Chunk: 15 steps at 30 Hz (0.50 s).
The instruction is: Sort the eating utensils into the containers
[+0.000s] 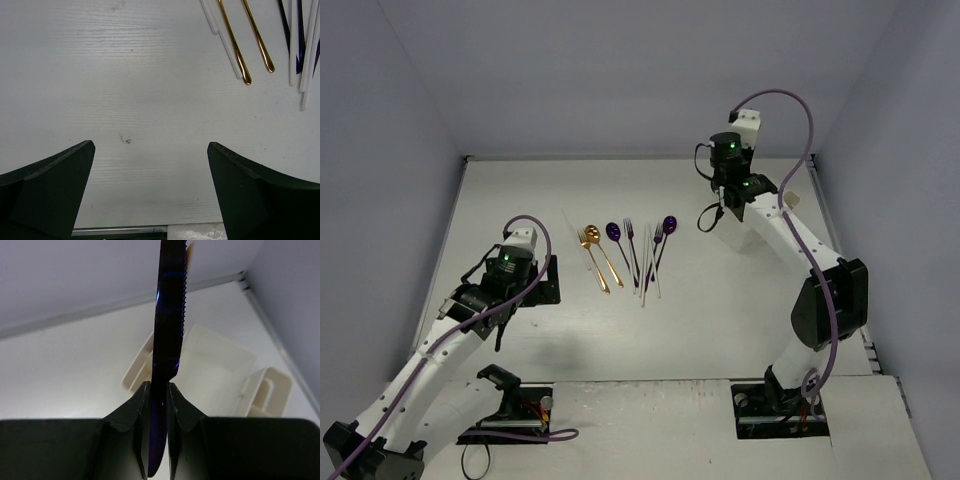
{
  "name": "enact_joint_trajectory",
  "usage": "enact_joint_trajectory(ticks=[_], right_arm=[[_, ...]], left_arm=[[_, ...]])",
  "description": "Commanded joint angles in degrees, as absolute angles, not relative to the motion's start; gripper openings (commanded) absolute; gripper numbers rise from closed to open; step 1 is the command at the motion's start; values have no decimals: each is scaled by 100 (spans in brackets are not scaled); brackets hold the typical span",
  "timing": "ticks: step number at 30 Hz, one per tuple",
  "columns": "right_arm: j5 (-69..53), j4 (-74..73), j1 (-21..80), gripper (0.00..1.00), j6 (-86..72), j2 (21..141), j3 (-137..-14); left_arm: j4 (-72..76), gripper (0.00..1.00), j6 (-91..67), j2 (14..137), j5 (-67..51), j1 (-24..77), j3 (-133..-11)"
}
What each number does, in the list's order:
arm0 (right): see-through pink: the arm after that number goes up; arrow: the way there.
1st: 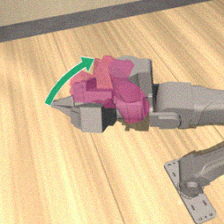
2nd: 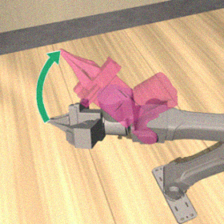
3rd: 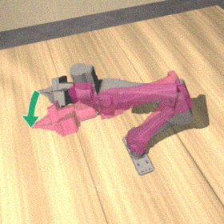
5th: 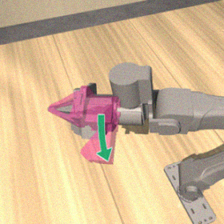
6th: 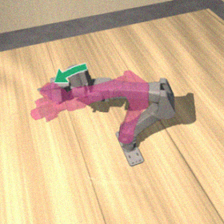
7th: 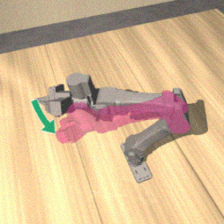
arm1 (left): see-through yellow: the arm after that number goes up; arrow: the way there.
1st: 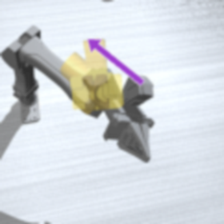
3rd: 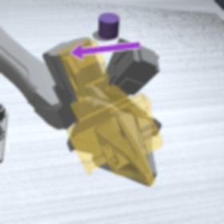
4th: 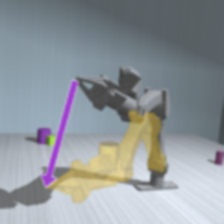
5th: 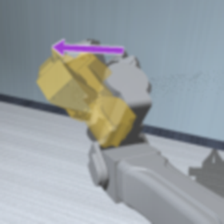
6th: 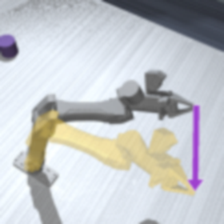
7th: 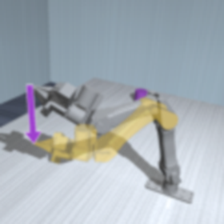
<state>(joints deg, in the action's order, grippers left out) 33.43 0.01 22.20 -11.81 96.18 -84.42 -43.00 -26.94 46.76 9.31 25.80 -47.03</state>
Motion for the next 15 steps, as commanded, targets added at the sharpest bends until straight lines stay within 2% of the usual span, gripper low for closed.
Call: enact_joint_trajectory(ticks=[1, 15], right_arm=[[4312, 1943, 1944, 0, -702, 9607, -8590], [4386, 4257, 1573, 0, 599, 10865, -9027]], left_arm=[[-4052, 95, -2619, 4641, 1053, 2540, -4687], [-4052, 95, -2601, 4765, 1063, 2549, -4676]])
